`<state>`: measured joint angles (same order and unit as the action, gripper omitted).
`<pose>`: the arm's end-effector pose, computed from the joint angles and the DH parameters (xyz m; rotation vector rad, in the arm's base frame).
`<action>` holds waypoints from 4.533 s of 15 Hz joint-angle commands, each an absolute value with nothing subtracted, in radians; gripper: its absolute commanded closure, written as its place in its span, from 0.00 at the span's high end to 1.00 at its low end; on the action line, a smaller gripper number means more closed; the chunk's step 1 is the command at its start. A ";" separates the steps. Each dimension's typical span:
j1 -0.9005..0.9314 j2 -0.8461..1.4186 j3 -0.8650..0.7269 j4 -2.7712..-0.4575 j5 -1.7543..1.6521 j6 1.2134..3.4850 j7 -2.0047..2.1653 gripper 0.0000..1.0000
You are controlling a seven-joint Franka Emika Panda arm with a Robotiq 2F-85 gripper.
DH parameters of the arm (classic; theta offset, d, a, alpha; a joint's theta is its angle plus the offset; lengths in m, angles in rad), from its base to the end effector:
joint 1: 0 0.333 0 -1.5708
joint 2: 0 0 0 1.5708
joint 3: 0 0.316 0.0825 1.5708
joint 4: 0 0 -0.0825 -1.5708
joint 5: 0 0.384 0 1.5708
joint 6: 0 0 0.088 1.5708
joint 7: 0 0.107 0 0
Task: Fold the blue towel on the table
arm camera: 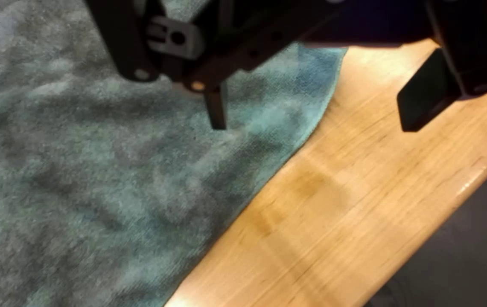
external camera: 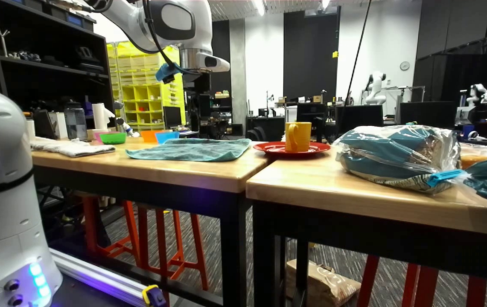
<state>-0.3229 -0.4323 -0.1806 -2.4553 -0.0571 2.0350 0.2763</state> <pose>0.3602 -0.2046 0.4519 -2.9081 1.1251 -0.0144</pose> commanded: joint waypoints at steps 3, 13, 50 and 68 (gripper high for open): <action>-0.322 -0.439 -0.183 -2.461 -0.058 2.033 0.287 1.00; -0.322 -0.440 -0.183 -2.461 -0.058 2.033 0.288 1.00; -0.339 -0.167 -0.307 -2.353 0.041 2.255 0.301 0.01; -0.392 -0.251 -0.382 -2.227 0.091 2.038 0.223 0.00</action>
